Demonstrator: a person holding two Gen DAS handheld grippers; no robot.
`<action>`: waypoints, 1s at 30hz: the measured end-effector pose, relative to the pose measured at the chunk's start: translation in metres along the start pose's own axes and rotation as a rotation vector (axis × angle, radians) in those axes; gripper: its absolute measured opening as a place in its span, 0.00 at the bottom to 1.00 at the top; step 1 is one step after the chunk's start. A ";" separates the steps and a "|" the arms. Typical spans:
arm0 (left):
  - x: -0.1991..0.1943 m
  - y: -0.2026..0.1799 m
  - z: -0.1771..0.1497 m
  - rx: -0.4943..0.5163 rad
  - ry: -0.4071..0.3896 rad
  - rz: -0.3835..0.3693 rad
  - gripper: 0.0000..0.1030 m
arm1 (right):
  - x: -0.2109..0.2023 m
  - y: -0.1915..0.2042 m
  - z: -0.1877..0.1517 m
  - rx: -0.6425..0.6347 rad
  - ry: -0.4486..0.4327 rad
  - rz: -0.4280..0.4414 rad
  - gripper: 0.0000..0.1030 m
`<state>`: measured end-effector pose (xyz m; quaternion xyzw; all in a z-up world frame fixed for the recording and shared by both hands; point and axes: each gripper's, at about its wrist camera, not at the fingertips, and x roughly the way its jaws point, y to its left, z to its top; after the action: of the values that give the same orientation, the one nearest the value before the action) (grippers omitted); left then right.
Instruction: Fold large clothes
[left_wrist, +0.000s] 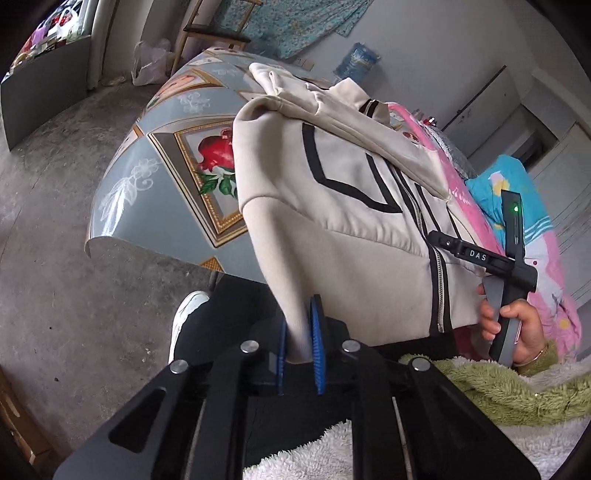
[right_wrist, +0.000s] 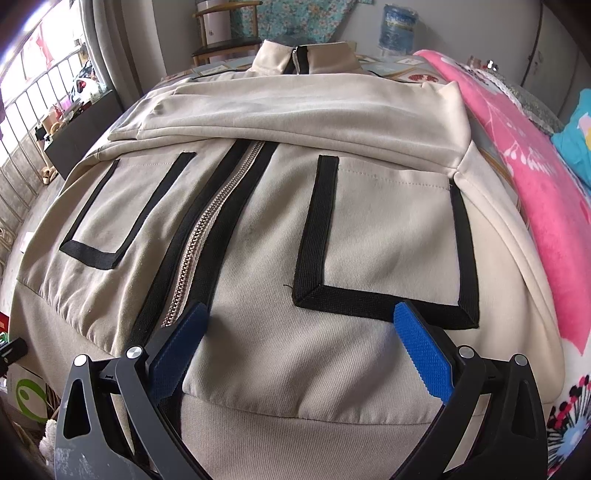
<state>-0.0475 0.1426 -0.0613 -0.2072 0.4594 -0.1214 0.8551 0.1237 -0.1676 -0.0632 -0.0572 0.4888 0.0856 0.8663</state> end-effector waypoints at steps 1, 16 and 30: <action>0.002 0.002 0.001 -0.005 0.008 0.001 0.11 | 0.000 0.000 0.000 -0.001 0.000 0.001 0.94; 0.015 0.003 0.001 0.024 0.052 0.041 0.10 | -0.065 -0.055 -0.047 0.071 -0.049 0.068 0.92; 0.011 -0.003 0.000 0.063 0.054 0.075 0.09 | -0.095 -0.145 -0.114 0.284 0.083 0.024 0.51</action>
<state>-0.0416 0.1357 -0.0676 -0.1596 0.4859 -0.1092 0.8523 0.0093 -0.3391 -0.0387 0.0684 0.5319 0.0235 0.8437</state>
